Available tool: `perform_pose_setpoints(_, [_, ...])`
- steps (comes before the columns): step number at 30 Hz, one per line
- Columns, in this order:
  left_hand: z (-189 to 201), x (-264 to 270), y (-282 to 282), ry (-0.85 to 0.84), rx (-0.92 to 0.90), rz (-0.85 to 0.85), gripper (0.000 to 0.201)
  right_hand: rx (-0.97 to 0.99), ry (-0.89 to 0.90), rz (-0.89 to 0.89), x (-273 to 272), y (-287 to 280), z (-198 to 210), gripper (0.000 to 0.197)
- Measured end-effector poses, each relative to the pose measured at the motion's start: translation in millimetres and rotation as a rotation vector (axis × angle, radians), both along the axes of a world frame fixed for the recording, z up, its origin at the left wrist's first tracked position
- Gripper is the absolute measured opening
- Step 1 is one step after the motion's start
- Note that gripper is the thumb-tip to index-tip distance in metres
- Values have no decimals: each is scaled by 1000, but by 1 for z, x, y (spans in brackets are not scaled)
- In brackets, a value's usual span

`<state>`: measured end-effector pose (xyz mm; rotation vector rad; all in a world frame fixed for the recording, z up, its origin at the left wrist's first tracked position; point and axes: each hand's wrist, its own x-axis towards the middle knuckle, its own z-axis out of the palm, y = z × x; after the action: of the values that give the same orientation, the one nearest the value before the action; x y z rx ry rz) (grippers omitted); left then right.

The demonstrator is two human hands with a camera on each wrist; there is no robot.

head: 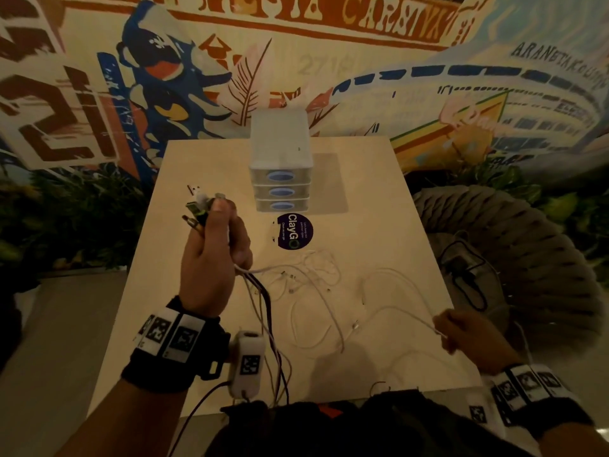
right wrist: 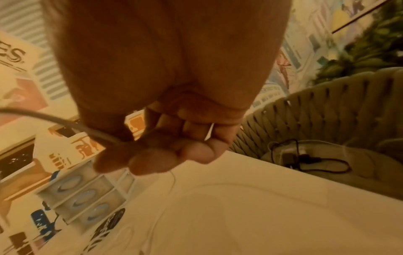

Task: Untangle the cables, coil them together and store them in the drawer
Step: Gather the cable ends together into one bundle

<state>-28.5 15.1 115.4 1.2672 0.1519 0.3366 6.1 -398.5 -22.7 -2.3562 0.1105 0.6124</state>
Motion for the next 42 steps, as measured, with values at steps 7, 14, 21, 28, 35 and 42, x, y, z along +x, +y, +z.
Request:
perform_pose_setpoints(7, [-9, -5, 6, 45, 73, -132, 26, 109, -361, -213, -29, 51, 51, 35])
perform_pose_setpoints(14, [-21, -9, 1, 82, 79, -341, 28, 26, -1045, -155, 1, 80, 137, 19])
perform_pose_setpoints(21, [-28, -11, 9, 102, -5, -375, 32, 115, -833, -272, -35, 30, 126, 24])
perform_pose_setpoints(28, [-26, -14, 2, 79, 55, -331, 45, 126, -199, 75, -92, 56, 43, 14])
perform_pose_setpoints(35, [-26, -17, -14, 62, 111, -310, 31, -78, 67, 428, -107, 85, -64, 57])
perform_pose_setpoints(42, [-23, -29, -29, 51, 19, -419, 32, -429, 243, 579, -73, 74, -57, 73])
